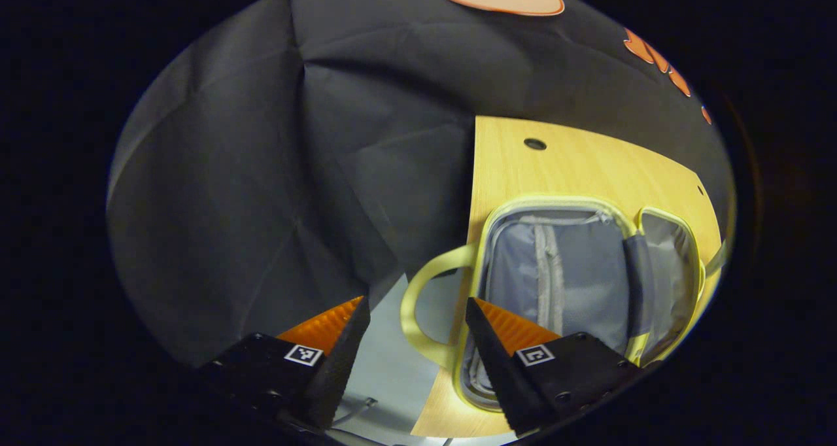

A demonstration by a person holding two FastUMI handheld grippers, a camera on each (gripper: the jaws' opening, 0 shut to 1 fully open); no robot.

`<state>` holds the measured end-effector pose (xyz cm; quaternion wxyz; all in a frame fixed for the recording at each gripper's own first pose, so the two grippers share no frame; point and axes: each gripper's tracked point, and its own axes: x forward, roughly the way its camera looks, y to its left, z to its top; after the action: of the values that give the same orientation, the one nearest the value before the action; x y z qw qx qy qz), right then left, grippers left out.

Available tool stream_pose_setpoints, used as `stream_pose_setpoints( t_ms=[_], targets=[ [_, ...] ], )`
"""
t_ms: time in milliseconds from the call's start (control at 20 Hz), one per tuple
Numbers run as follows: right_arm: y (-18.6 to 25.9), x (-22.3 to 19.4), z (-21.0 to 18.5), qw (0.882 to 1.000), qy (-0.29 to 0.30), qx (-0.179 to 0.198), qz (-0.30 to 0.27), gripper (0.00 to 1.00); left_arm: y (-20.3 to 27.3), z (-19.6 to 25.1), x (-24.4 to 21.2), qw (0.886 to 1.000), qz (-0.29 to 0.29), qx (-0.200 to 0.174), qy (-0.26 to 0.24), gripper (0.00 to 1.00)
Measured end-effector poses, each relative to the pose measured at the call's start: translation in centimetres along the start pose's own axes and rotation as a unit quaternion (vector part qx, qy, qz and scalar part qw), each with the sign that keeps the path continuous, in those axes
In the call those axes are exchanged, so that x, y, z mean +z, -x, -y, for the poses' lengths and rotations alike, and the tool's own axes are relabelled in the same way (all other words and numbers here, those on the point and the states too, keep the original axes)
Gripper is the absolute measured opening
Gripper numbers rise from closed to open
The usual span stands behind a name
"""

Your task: First open the suitcase, pack the skin care products into it, and then close the suitcase.

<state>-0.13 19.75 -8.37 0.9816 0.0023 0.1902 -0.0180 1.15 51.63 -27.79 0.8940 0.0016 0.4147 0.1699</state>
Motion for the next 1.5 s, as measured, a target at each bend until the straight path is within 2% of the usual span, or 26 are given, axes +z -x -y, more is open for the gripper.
stream_pose_setpoints(
  t_ms=[100,200,300,450,650,950,1050,1200,1300,1500],
  targets=[
    [-0.1,-0.1,0.6,1.000,0.001,0.004,0.001,0.95,3.0,1.0,3.4,0.998,0.059,0.026,-0.004,0.95],
    [-0.3,-0.2,1.3,1.000,0.003,0.009,0.001,0.95,7.7,3.7,7.0,0.993,0.115,0.017,-0.008,0.94],
    [-0.3,0.0,2.0,1.000,0.003,0.013,0.005,0.95,12.4,7.1,10.0,0.987,0.157,-0.002,-0.013,0.97],
    [-0.6,0.0,3.4,1.000,0.000,0.018,0.006,0.95,18.3,13.7,12.6,0.977,0.206,-0.046,-0.016,0.96],
    [-0.9,-0.2,6.0,1.000,0.004,0.026,0.000,0.95,21.8,23.2,14.1,0.962,0.257,-0.090,-0.014,0.96],
    [-1.5,-1.1,11.3,0.999,0.005,0.040,-0.018,0.95,24.7,41.2,12.5,0.950,0.254,-0.178,-0.037,0.96],
    [-1.8,-2.1,13.2,0.998,0.006,0.048,-0.033,0.96,25.6,46.8,11.7,0.937,0.273,-0.214,-0.045,0.97],
    [-2.3,-2.8,16.5,0.998,-0.006,0.050,-0.048,0.95,25.2,53.1,9.1,0.935,0.265,-0.228,-0.058,0.96],
    [-2.7,-3.5,18.6,0.997,-0.006,0.046,-0.055,0.95,24.1,56.4,7.2,0.936,0.260,-0.223,-0.078,0.96],
    [-3.1,-4.8,22.4,0.997,-0.002,0.034,-0.068,0.95,20.4,61.4,2.5,0.944,0.224,-0.222,-0.097,0.96]
  ],
)
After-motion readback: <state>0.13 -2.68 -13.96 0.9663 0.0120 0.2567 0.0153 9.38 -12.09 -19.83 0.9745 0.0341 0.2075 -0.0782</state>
